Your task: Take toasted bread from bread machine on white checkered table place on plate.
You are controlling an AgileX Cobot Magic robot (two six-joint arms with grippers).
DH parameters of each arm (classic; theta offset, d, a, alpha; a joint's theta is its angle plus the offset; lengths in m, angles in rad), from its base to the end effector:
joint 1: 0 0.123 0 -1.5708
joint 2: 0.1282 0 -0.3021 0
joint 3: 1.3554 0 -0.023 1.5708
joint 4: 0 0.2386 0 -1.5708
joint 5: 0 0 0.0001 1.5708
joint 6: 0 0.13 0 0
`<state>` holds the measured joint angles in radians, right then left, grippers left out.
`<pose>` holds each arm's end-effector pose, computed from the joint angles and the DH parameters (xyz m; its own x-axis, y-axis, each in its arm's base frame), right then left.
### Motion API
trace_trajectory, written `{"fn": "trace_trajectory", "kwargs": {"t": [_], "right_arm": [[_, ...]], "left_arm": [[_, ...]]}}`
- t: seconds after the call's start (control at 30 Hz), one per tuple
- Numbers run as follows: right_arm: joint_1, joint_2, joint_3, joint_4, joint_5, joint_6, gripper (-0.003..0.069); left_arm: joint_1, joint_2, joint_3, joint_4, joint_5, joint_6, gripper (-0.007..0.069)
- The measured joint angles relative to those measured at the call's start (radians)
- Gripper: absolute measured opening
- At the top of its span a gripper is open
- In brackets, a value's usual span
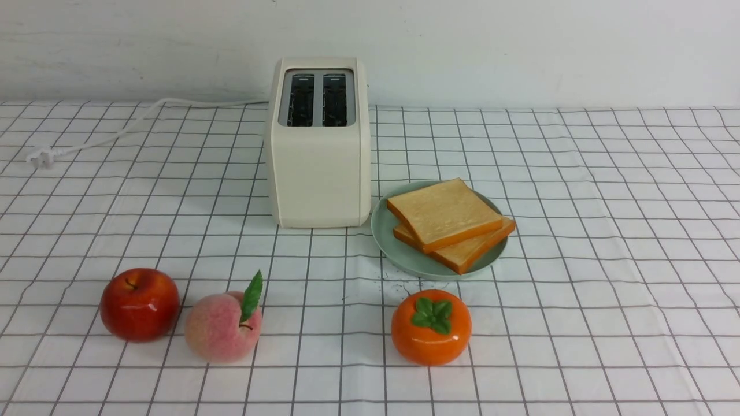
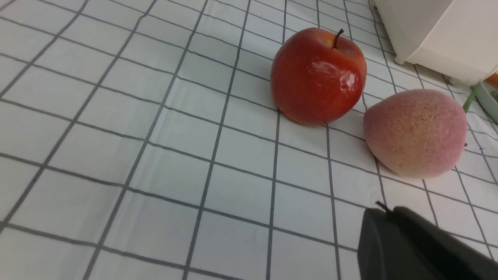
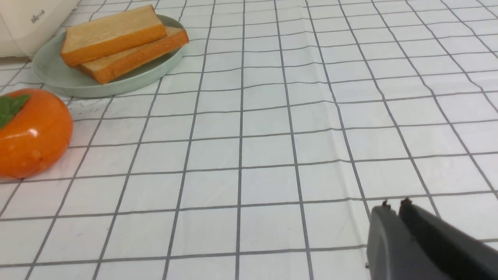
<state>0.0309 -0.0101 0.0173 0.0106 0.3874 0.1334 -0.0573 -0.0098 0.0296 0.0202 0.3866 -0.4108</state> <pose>0.0598 0.0024 0.1612 -0.3043 0.1334 -0.9432 0.0088 0.9905 0.1372 0.0599 -0.0024 0.1568 -0.3086 -0.3650 -0.8784 -0.0734 0.9298 -0.3606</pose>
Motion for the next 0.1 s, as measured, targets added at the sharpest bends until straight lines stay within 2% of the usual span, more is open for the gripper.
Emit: {"fn": "trace_trajectory", "kwargs": {"t": [0.1], "right_arm": [[0.0, 0.0, 0.0, 0.0, 0.0, 0.0, 0.0043]], "left_arm": [[0.0, 0.0, 0.0, 0.0, 0.0, 0.0, 0.0008]]}}
